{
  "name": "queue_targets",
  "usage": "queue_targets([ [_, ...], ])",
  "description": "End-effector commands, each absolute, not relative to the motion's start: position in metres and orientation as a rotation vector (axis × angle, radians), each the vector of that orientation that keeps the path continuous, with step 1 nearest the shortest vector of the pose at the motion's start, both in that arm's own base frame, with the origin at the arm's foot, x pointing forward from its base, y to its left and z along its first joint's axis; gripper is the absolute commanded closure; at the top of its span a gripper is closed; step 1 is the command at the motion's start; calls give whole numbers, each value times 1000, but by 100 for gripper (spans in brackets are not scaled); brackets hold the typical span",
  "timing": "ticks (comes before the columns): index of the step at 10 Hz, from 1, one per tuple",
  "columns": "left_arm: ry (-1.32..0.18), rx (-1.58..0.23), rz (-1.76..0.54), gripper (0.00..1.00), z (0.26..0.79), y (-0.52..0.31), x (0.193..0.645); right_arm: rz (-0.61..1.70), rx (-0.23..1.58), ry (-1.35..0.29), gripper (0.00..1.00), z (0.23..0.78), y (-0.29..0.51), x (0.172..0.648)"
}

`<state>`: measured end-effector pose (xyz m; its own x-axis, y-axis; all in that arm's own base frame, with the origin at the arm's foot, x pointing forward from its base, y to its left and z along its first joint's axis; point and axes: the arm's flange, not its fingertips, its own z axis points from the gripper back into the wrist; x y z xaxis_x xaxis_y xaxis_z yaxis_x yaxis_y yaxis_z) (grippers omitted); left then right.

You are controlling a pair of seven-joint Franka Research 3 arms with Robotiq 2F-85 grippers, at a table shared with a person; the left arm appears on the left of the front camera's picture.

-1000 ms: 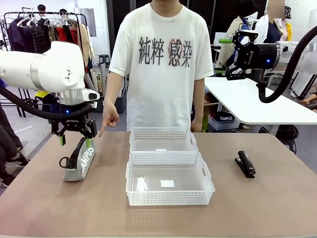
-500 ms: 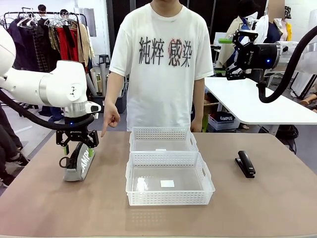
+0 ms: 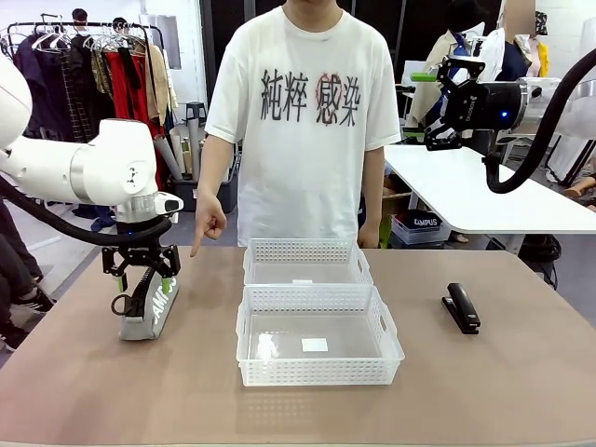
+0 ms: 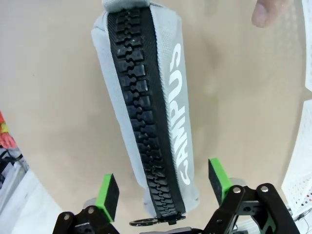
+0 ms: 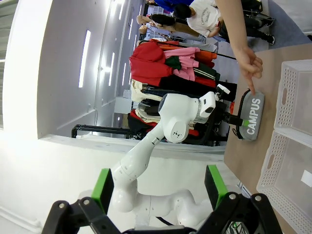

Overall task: Distribute items into two baskets.
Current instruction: Pick up the Pencil pouch that the person points to.

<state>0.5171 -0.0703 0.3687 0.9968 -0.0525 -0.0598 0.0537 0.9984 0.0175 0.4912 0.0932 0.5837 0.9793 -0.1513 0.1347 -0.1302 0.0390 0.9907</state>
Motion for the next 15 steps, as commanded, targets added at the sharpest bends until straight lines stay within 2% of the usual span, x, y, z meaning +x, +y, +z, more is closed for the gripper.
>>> queue_targets([
  [1, 46, 20, -32, 37, 368, -69, 523, -17, 1539, -226, 0, 584, 94, 491],
  [4, 30, 22, -21, 95, 373, -68, 524, -17, 1539, -226, 0, 584, 94, 491],
  [5, 29, 28, -18, 100, 373, -66, 524, -17, 1539, -226, 0, 584, 94, 491],
  [11, 31, 31, 9, 100, 392, -64, 517, -17, 1539, -226, 0, 584, 94, 491],
  [15, 70, -2, 59, 100, 449, -65, 507, -17, 1539, -226, 0, 584, 94, 491],
])
